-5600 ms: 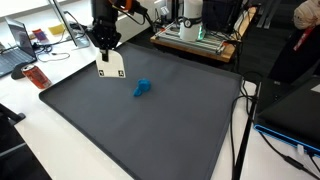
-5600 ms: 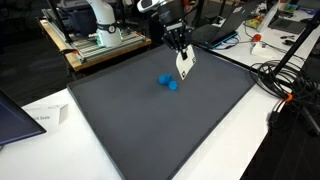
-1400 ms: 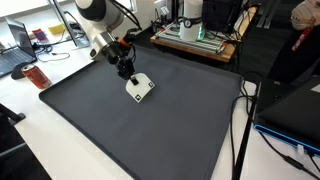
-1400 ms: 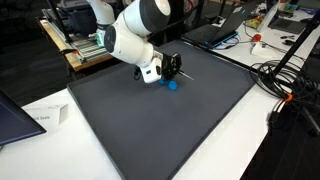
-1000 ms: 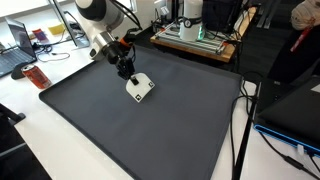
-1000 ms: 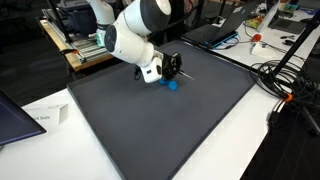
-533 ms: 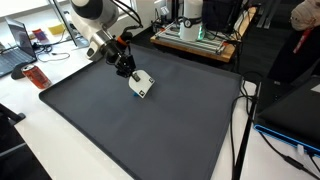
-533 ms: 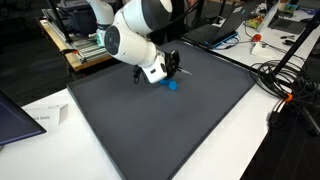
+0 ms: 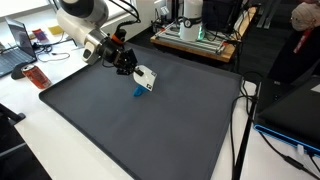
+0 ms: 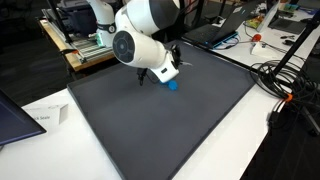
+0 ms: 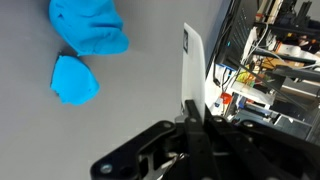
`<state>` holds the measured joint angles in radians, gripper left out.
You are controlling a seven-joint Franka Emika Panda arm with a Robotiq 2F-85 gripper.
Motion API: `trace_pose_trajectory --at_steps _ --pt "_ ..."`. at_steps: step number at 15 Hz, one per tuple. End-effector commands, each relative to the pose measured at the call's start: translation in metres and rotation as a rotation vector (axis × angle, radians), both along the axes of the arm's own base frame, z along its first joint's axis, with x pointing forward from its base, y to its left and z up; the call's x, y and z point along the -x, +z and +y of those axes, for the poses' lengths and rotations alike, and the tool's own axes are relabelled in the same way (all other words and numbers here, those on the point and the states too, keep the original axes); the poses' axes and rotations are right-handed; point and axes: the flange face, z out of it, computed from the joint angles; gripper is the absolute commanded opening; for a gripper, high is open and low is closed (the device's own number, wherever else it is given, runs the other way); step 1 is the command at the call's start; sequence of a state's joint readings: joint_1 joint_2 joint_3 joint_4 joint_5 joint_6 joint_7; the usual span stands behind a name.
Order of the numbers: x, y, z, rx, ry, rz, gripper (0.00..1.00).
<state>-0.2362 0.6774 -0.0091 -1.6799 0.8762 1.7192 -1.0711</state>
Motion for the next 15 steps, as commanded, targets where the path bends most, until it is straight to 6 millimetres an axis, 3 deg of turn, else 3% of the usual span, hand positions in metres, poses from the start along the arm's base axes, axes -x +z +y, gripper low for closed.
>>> trace_pose_trajectory --at_steps 1,8,15 --pt "-0.016 -0.009 0.0 0.015 0.111 0.012 0.01" --pt "-0.038 -0.016 0.005 0.045 0.145 -0.021 0.01" --pt "-0.025 0.009 -0.01 0.149 0.085 0.006 0.01"
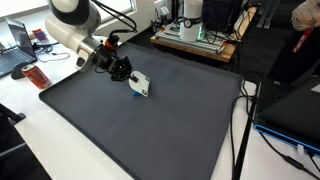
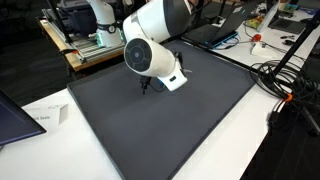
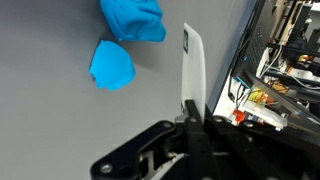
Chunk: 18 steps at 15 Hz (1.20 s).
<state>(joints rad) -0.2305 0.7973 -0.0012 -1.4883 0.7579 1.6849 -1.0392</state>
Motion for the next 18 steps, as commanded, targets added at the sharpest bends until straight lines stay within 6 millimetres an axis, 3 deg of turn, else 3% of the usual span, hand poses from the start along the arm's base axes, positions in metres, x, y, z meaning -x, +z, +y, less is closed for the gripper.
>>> trace_pose_trajectory --at_steps 1,9,18 --pt "0.009 0.028 -0.007 0.087 -0.012 0.002 0.01" --pt "0.02 0.078 -0.009 0.253 -0.081 -0.015 0.01" --pt "0.021 0.088 0.003 0.537 -0.28 0.019 0.01"
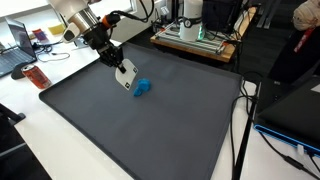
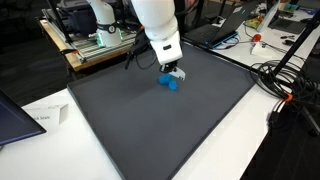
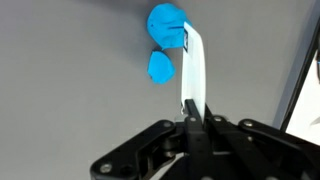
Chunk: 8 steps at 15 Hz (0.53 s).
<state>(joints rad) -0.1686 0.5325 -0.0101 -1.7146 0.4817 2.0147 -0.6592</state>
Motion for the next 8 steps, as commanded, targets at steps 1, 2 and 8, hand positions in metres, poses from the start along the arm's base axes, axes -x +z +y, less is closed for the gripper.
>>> trace_pose_trajectory --at_steps 1,2,8 --pt "0.0085 0.0081 0.0046 0.108 -0.093 0.013 0.01" --pt "0.0088 0.0086 0.0055 0.132 -0.117 0.019 0.01" --pt "0.0107 0.0139 0.0027 0.264 -0.232 0.035 0.01"
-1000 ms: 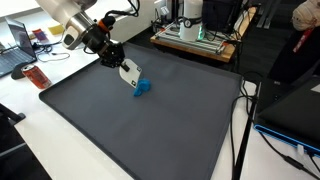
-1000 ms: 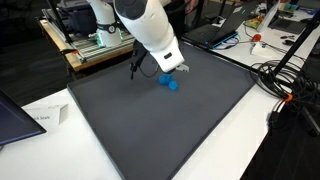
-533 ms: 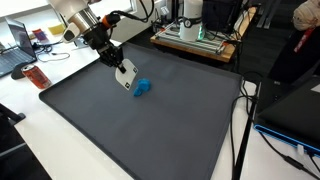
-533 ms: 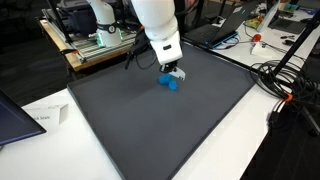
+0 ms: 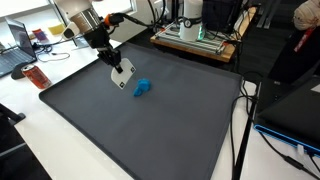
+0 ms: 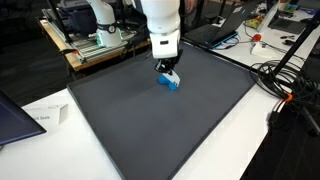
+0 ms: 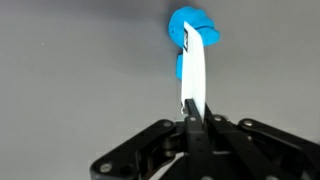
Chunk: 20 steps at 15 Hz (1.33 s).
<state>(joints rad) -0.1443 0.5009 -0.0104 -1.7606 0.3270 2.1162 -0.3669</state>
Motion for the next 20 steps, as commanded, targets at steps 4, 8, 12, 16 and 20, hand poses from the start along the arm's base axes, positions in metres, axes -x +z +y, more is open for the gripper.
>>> trace_pose_trajectory --at_steps 4,8,12,16,20 --pt "0.001 0.003 -0.002 0.055 -0.036 -0.009 0.04" --pt "0.001 0.012 0.002 0.134 -0.059 0.022 0.01" --pt "0.001 0.03 0.02 0.215 -0.054 0.055 0.01" --pt "-0.002 0.049 0.043 0.284 -0.093 0.106 0.01" --pt "-0.013 0.063 0.064 0.433 -0.216 0.167 0.01"
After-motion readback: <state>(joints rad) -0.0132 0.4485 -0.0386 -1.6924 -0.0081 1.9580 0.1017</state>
